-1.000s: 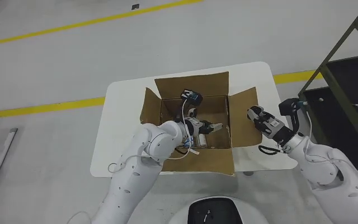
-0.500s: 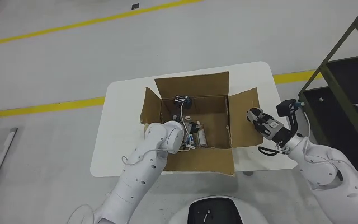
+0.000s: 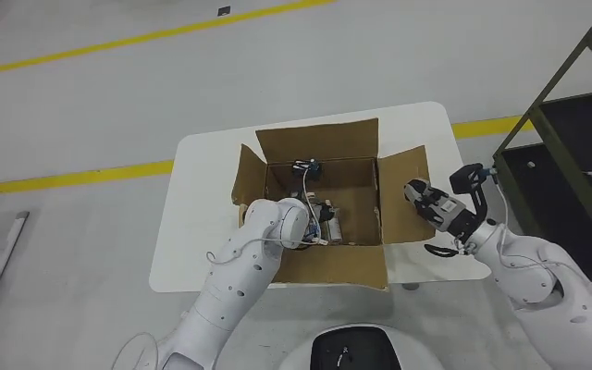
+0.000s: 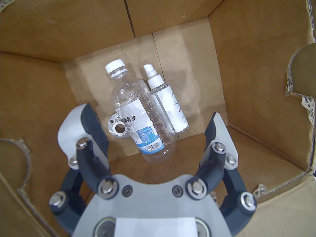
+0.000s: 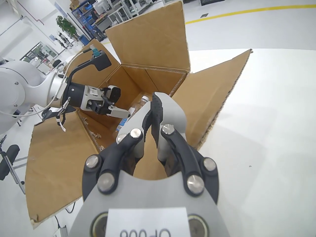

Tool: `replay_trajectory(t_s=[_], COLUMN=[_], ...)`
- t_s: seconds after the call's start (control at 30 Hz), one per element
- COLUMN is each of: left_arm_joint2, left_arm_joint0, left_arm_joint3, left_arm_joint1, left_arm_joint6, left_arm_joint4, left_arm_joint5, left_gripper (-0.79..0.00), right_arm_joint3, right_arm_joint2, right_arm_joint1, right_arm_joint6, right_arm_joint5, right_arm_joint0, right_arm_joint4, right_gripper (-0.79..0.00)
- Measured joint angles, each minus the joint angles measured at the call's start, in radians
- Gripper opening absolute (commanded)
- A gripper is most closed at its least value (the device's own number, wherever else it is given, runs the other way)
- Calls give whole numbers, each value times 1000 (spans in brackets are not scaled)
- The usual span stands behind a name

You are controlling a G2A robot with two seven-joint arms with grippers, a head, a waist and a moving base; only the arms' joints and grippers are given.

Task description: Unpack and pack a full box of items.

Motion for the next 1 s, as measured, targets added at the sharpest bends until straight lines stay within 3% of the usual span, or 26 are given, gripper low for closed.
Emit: replay_trajectory(t_s=[0.27,0.47,0.73,1.0], left_arm_joint2=[37,82,102,125], left_arm_joint0=[12,-10,-47,-76], left_arm_joint3=[37,109,214,309], left_arm_joint1=[-14,-42,-76,-108], left_arm_joint6=[4,19,20,26], left_arm_joint4=[47,97,95,103], left_arm_joint5=[44,138,186,210], left_gripper=[0,-179,-102,-166], right_arm_joint3=[13,5,-6,-7], right_arm_joint2=[-11,-4,-2,-7], right_arm_joint1=[-2,-1,-1,-2], right_arm_joint6=[-4,-7,-5,-7], right_arm_joint5=[-4,-1,7,11], right_arm_joint0=[5,-11,-19,-19], right_arm_joint4=[-8,-11,-19,-23], right_gripper=[-785,-785,-785,-785])
